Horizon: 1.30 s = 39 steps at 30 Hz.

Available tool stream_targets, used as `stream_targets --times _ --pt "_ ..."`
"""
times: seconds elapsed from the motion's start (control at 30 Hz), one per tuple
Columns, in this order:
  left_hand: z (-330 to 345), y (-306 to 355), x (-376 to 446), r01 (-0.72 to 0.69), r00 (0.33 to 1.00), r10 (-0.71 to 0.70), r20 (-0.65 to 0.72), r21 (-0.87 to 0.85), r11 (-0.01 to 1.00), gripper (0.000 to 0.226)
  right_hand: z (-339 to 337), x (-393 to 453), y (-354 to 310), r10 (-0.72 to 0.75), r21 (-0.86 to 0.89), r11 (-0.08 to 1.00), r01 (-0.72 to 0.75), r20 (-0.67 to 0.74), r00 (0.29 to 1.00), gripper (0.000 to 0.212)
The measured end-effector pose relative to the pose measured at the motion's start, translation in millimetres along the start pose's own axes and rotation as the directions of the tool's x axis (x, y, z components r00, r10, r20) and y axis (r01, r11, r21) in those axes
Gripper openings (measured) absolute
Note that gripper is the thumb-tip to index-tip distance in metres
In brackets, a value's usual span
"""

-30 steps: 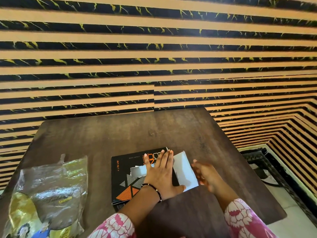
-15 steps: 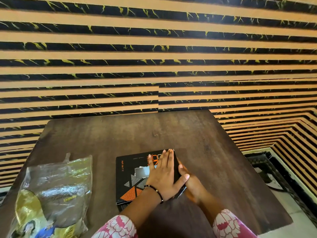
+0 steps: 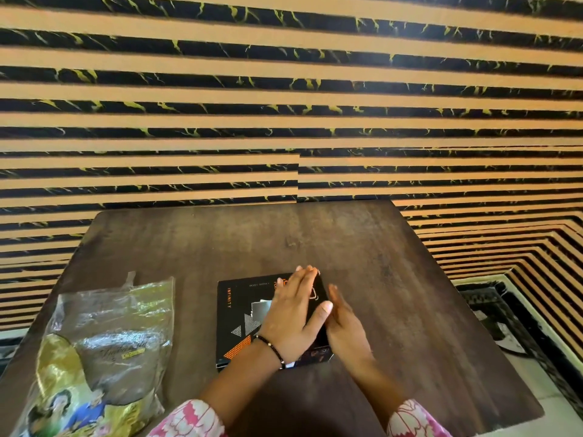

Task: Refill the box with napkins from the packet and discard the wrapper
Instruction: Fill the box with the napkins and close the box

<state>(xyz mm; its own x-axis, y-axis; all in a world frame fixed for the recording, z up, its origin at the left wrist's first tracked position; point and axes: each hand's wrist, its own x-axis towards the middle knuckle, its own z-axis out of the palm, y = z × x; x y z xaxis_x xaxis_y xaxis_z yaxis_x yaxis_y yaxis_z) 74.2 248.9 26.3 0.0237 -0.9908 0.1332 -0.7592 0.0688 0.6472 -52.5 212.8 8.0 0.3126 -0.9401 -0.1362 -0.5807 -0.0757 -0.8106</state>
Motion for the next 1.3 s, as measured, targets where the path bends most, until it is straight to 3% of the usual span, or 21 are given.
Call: stream_targets --times 0.1,0.2,0.3,0.4,0.5,0.6,0.77,1.1,1.3 --pt "-20.1 -19.5 -24.3 0.039 0.993 -0.019 -0.115 0.173 0.984 0.078 7.2 -5.0 -10.4 -0.240 -0.371 0.902 0.221 -0.004 0.971 0.065" --pt "-27.2 -48.5 -51.5 0.205 0.971 -0.158 -0.179 0.285 0.936 0.089 22.6 -8.3 -13.7 -0.319 -0.572 0.769 0.286 0.044 0.947 0.074" --pt "-20.3 -67.3 -66.3 0.295 0.949 -0.246 -0.198 0.284 0.912 0.080 34.5 -10.6 -11.8 -0.283 -0.674 0.695 0.251 0.065 0.957 0.070" --pt "-16.5 -73.2 -60.3 0.285 0.947 -0.235 -0.219 0.234 0.930 0.068 38.8 -3.1 -7.7 -0.277 -0.702 0.674 0.231 0.049 0.960 0.058" --pt "-17.8 -80.5 -38.5 0.270 0.945 -0.221 -0.240 0.193 0.943 0.065 36.5 16.0 -11.3 -0.275 -0.714 0.667 0.213 0.030 0.961 0.060" --pt "-23.6 -91.3 -3.5 0.254 0.950 -0.212 -0.228 0.174 0.952 0.066 33.7 49.8 -17.6 -0.242 -0.730 0.659 0.182 0.023 0.970 0.071" --pt "-33.3 -111.2 69.3 0.262 0.955 -0.225 -0.195 0.192 0.946 0.073 30.6 124.3 -25.8 -0.262 -0.770 0.620 0.154 -0.018 0.965 0.058" --pt "-60.1 -171.8 188.0 0.270 0.955 -0.228 -0.189 0.239 0.933 0.073 42.1 258.6 -51.9 -0.312 -0.766 0.607 0.213 0.016 0.950 0.076" --pt "-75.2 -200.1 219.7 0.246 0.962 -0.196 -0.189 0.293 0.924 0.073 56.7 299.5 -63.8 -0.337 -0.748 0.625 0.225 0.002 0.942 0.074"
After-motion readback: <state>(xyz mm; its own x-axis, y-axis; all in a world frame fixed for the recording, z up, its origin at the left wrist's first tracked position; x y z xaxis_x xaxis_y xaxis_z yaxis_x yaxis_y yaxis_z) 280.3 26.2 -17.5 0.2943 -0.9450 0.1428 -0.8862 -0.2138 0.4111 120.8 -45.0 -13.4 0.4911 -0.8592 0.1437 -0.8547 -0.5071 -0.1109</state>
